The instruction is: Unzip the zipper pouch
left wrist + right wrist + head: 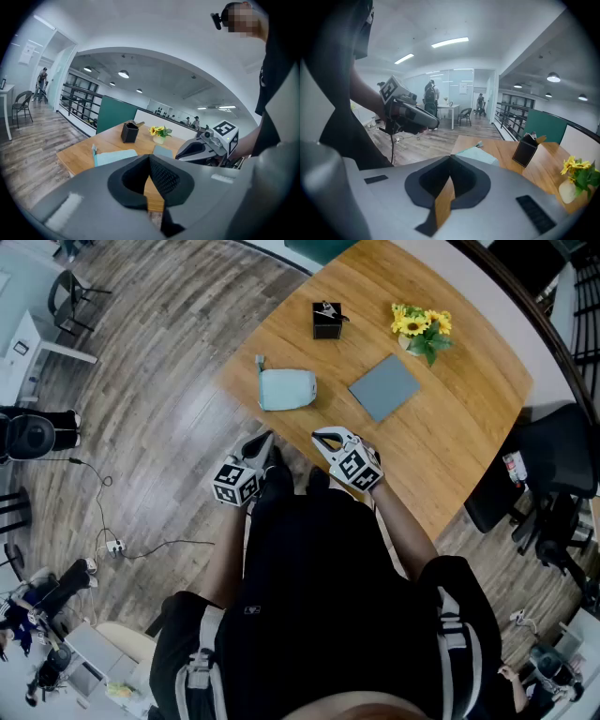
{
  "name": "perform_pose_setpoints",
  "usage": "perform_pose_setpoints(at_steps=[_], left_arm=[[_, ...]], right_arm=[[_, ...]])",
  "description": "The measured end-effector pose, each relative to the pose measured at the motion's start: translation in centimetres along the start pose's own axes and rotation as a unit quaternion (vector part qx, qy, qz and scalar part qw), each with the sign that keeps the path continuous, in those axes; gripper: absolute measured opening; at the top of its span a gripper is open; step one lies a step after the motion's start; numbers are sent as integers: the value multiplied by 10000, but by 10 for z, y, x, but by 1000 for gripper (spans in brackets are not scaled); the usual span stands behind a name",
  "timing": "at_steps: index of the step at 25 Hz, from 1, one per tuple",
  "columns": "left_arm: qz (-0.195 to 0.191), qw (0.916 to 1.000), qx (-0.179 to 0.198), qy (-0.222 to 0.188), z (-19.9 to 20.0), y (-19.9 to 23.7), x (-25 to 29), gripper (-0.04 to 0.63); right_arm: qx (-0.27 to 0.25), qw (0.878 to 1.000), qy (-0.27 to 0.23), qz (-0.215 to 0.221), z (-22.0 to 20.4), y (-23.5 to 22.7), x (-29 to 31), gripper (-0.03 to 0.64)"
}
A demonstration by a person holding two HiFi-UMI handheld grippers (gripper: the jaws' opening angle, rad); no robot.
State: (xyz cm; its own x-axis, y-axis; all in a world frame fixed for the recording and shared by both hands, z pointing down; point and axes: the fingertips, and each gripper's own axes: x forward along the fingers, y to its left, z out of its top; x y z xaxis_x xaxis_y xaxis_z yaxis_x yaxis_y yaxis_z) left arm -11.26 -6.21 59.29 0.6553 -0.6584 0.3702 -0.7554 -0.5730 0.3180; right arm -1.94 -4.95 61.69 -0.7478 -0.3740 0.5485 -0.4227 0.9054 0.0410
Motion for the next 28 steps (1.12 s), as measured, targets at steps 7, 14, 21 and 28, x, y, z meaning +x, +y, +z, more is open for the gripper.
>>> perform_pose_setpoints(at_steps=[7, 14, 21, 28], left_arm=[[-10, 10000, 84, 2, 4, -5, 8, -6], [93, 9999, 96, -10, 4, -5, 6, -6], [171, 9996, 243, -12, 8, -7, -2, -6], [324, 9987, 388, -9, 6, -5, -9, -6]], right_arm=[[-1, 10000, -48, -16, -4, -9, -7, 3], [-29, 10000, -27, -26, -10, -13, -9, 3], [-31, 9999, -63, -96, -7, -14, -7, 3], [-80, 9999, -110, -60, -4, -12, -2, 6]])
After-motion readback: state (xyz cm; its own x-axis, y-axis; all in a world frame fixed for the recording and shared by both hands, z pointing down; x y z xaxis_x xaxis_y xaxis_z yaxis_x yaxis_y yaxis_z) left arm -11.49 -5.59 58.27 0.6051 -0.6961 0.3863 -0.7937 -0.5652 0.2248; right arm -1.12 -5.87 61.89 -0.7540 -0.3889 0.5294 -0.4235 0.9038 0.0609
